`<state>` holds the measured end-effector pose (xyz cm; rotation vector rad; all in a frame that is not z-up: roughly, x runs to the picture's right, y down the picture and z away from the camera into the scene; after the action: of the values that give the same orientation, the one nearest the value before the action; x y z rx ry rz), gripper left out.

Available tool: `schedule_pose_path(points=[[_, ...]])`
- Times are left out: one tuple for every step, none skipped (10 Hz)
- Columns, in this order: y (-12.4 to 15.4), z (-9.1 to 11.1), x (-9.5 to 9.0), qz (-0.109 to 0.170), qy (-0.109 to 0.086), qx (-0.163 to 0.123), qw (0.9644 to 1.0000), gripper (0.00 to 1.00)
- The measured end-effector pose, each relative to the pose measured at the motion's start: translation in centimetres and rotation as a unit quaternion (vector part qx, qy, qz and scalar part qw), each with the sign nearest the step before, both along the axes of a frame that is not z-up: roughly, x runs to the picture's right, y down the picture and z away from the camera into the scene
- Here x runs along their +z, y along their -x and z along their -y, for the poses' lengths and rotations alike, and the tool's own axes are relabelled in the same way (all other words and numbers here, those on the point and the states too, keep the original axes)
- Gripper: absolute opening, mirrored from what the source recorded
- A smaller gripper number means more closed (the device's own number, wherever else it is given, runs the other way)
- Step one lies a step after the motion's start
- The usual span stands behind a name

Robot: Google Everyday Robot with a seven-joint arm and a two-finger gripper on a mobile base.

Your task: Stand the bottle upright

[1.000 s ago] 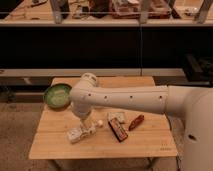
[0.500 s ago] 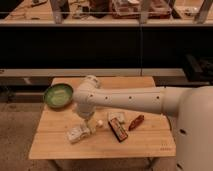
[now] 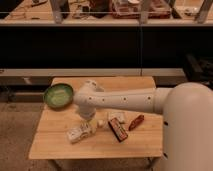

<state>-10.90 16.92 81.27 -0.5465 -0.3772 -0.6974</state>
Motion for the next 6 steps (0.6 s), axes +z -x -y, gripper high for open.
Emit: schedule_pose_path(points=[[-0.2, -0.7, 0.3, 0.0, 0.006, 0.002, 1.0, 0.78], [-0.4, -1.1, 0.5, -0.001, 0.009, 0.005, 1.0, 0.78], [-0.8, -1.5, 0.6, -0.003, 0.012, 0.011, 0.9999, 0.78], [-1.4, -2.0, 0.7, -0.004, 0.017, 0.021, 0.9996, 0.78], [-1.8, -2.3, 0.8, -0.006, 0.019, 0.028, 0.9994, 0.78], [-2.2, -2.5, 0.9, -0.008, 0.021, 0.033, 0.9992, 0.78]])
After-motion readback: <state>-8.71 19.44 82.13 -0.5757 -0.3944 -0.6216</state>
